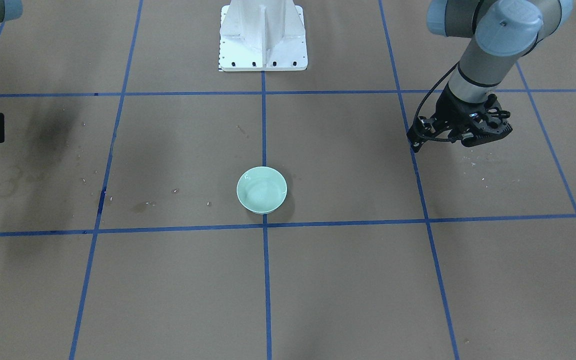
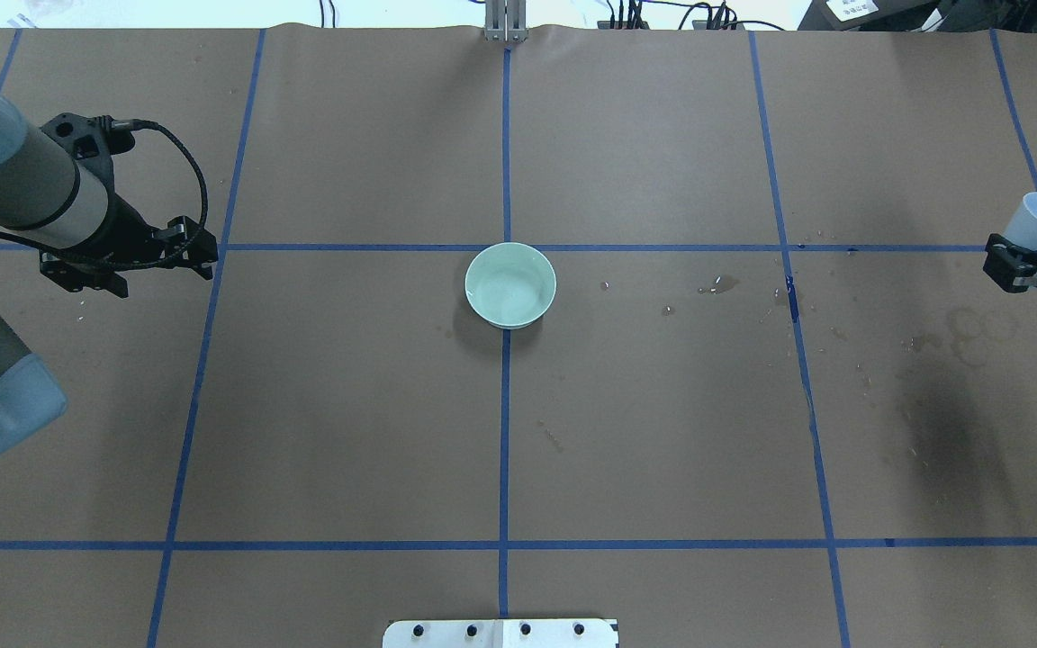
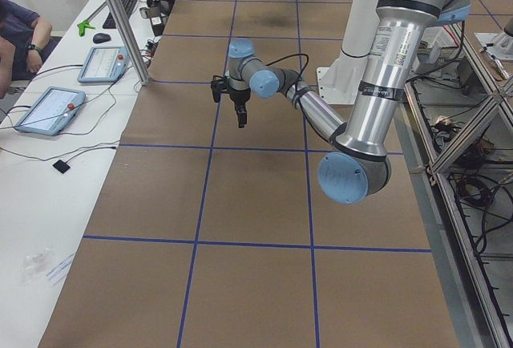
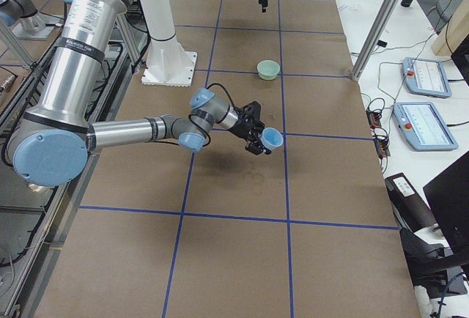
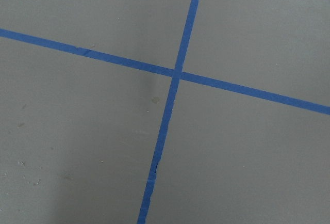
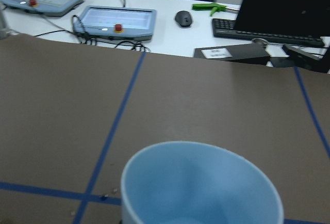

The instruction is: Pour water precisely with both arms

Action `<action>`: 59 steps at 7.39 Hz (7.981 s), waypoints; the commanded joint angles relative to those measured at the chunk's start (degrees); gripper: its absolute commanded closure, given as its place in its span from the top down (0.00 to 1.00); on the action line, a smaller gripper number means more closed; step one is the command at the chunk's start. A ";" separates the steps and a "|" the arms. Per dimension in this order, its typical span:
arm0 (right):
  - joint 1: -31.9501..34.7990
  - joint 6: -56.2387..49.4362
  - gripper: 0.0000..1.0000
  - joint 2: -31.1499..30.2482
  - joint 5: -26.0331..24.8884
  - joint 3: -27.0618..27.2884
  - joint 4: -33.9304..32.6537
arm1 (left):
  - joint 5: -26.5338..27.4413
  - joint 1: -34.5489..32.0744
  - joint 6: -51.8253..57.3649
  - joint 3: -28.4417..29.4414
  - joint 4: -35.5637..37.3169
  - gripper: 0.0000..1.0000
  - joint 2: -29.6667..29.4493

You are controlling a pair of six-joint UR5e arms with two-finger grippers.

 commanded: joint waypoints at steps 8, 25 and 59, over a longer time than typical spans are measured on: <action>-17.66 19.70 0.00 0.51 -25.55 -4.55 -9.49 | 0.45 0.09 -0.23 -0.51 0.07 1.00 -0.09; -23.04 32.54 0.00 12.47 -37.00 -17.56 -17.32 | 0.63 0.09 -0.14 -0.77 0.07 1.00 0.53; -32.18 31.84 0.99 -7.20 -38.94 0.25 -17.15 | 0.63 0.00 -0.14 -1.92 1.03 1.00 0.62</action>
